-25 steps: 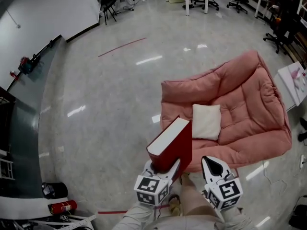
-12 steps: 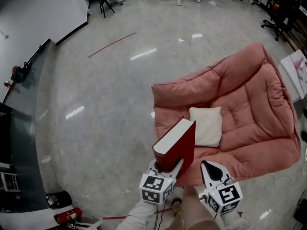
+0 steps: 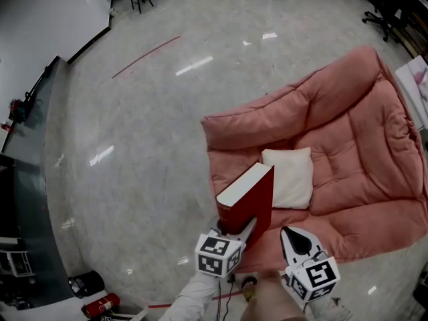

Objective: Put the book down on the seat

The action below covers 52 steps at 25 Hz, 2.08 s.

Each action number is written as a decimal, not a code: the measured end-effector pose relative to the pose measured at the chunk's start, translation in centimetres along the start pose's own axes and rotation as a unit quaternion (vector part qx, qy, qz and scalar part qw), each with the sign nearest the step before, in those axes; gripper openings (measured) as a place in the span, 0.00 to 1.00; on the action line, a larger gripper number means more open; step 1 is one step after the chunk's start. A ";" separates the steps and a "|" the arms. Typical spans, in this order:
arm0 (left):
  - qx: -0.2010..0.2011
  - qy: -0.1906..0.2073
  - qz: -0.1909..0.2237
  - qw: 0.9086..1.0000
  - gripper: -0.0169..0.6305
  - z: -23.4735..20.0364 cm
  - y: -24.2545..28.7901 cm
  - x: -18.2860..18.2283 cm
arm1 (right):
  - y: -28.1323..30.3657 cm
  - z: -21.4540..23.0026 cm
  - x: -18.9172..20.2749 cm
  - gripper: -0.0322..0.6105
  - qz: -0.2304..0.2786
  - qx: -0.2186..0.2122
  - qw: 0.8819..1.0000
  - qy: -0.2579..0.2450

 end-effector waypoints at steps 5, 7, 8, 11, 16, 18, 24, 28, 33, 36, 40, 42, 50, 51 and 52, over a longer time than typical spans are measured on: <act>0.010 -0.011 -0.033 0.999 0.41 -2.1 3.2 0.8 | 1.4 1.4 0.6 0.05 -0.009 0.005 1.000 0.015; 0.011 -0.013 -0.048 0.999 0.41 -3.0 4.4 1.3 | 2.0 1.8 0.8 0.05 -0.013 0.006 1.000 0.017; 0.011 -0.016 -0.054 0.998 0.41 -3.4 4.9 1.5 | 2.2 2.1 0.9 0.05 -0.014 0.006 1.000 0.018; 0.011 -0.026 -0.073 0.997 0.41 -4.5 6.6 2.4 | 2.9 2.6 1.3 0.05 -0.019 0.006 1.000 0.023; 0.018 -0.035 -0.103 0.994 0.41 -5.8 8.9 3.5 | 3.9 3.3 1.8 0.05 -0.029 0.006 0.999 0.032; 0.022 -0.043 -0.111 0.993 0.41 -6.3 9.8 3.7 | 4.2 3.5 2.2 0.05 -0.032 0.008 0.999 0.040; 0.013 -0.101 -0.121 0.987 0.43 -8.7 12.1 3.9 | 4.8 3.5 2.7 0.05 -0.040 0.007 0.998 0.048; -0.018 -0.071 -0.147 0.986 0.54 -9.4 13.1 3.8 | 5.1 3.2 2.9 0.05 -0.042 0.003 0.998 0.052; -0.046 -0.091 -0.146 0.984 0.62 -9.8 12.3 4.2 | 5.4 2.2 2.7 0.05 -0.040 -0.010 0.998 0.053; -0.063 -0.111 -0.140 0.982 0.63 -9.9 10.9 4.7 | 5.2 1.6 2.4 0.05 -0.036 -0.017 0.998 0.049; -0.081 -0.123 -0.137 0.980 0.63 -10.1 8.8 5.7 | 4.9 0.8 2.3 0.05 -0.030 -0.025 0.998 0.045; -0.089 -0.130 -0.142 0.977 0.63 -10.4 7.9 6.5 | 4.7 0.3 2.4 0.05 -0.029 -0.028 0.998 0.043; -0.091 -0.138 -0.131 0.978 0.64 -10.4 5.1 7.4 | 4.5 -1.2 2.8 0.05 -0.032 -0.037 0.998 0.039; -0.091 -0.136 -0.128 0.978 0.64 -10.3 4.8 7.4 | 4.4 -1.4 2.7 0.05 -0.031 -0.039 0.998 0.037; -0.090 -0.136 -0.125 0.979 0.64 -10.2 4.5 7.3 | 4.4 -1.5 2.6 0.05 -0.030 -0.040 0.998 0.035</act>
Point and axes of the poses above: the fingertips, and each gripper's own axes: y forward along the fingers, z to its right, x out of its underside, the point moved 10 cm from there along -y, backward along the fingers, and after that the axes turned 2 degrees about y, right-handed, at the moved point
